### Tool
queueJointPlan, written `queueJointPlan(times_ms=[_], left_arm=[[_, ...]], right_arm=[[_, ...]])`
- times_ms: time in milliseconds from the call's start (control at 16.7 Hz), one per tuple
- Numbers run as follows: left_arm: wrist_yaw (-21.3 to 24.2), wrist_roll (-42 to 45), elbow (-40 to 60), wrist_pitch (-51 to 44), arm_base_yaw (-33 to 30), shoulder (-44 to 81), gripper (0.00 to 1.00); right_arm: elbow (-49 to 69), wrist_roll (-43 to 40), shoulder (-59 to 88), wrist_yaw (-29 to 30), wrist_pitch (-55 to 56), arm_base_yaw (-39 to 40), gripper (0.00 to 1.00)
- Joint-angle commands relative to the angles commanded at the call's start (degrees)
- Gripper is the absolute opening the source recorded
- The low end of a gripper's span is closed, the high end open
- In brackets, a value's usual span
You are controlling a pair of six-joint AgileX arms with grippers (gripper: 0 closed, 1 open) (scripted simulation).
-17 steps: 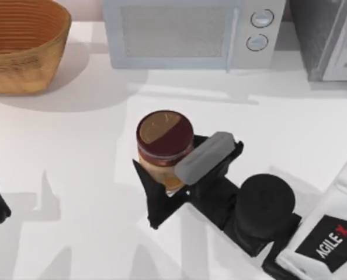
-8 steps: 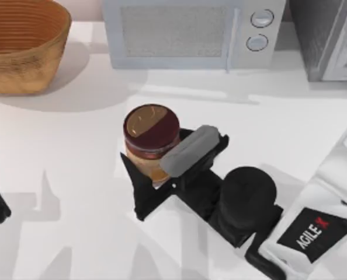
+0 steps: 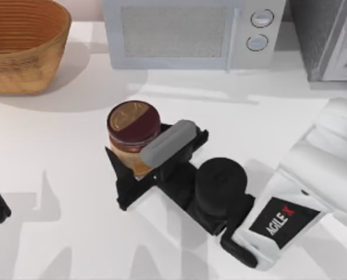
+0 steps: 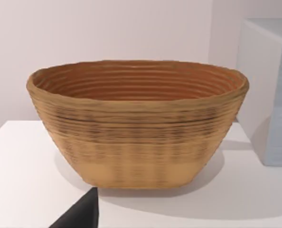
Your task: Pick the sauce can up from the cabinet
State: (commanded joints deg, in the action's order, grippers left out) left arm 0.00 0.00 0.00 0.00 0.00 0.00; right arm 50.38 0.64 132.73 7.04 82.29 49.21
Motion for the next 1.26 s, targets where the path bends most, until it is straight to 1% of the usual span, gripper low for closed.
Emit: queueJointPlan(times_ms=[120,900,960,1260], left_arm=[[0.0,0.0,0.0,0.0,0.0,0.0,1.0],[0.0,0.0,0.0,0.0,0.0,0.0,1.0],[0.0,0.0,0.0,0.0,0.0,0.0,1.0],[0.0,0.0,0.0,0.0,0.0,0.0,1.0]], right_arm=[[0.0,0.0,0.0,0.0,0.0,0.0,0.0],[0.0,0.0,0.0,0.0,0.0,0.0,0.98],[0.0,0.0,0.0,0.0,0.0,0.0,1.0],[0.0,0.0,0.0,0.0,0.0,0.0,1.0]])
